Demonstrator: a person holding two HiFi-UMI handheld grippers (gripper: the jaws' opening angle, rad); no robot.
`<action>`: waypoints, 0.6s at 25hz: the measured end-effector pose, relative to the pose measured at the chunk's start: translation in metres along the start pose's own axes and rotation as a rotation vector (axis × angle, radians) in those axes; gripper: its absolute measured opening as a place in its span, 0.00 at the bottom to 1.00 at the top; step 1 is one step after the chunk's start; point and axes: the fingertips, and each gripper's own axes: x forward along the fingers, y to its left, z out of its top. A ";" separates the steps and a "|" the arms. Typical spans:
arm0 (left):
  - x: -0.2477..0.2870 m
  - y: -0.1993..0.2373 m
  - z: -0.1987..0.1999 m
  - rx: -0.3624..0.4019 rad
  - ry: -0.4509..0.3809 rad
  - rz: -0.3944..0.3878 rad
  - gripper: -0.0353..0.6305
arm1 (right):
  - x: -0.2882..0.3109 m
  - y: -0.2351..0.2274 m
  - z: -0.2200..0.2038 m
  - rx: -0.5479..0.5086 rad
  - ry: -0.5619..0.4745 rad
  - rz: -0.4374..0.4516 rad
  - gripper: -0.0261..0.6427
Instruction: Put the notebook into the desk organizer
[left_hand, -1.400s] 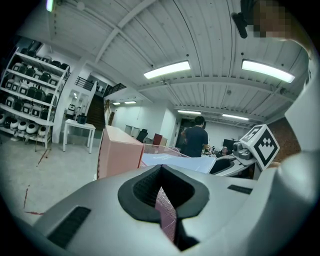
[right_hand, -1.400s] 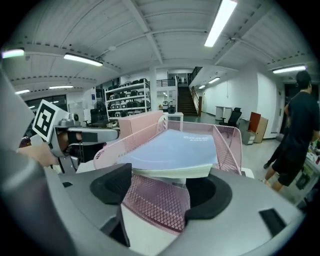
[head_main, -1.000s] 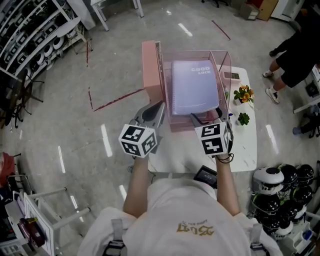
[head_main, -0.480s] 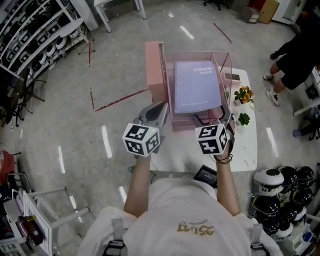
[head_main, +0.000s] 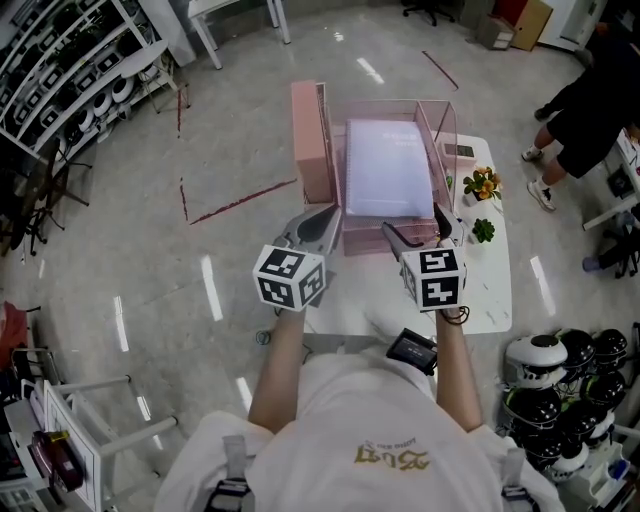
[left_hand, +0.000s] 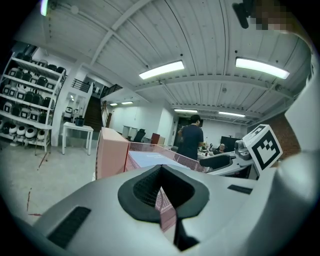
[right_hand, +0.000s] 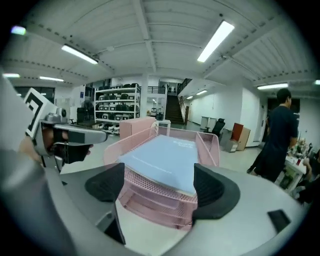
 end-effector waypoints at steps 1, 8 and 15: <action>-0.002 -0.003 -0.001 0.000 0.000 -0.001 0.08 | -0.003 0.005 -0.003 0.018 0.001 0.027 0.70; -0.018 -0.026 -0.007 0.012 0.000 -0.007 0.08 | -0.033 0.020 -0.006 0.165 -0.087 0.094 0.45; -0.034 -0.046 -0.017 0.016 -0.004 0.000 0.08 | -0.066 0.024 -0.007 0.271 -0.184 0.131 0.28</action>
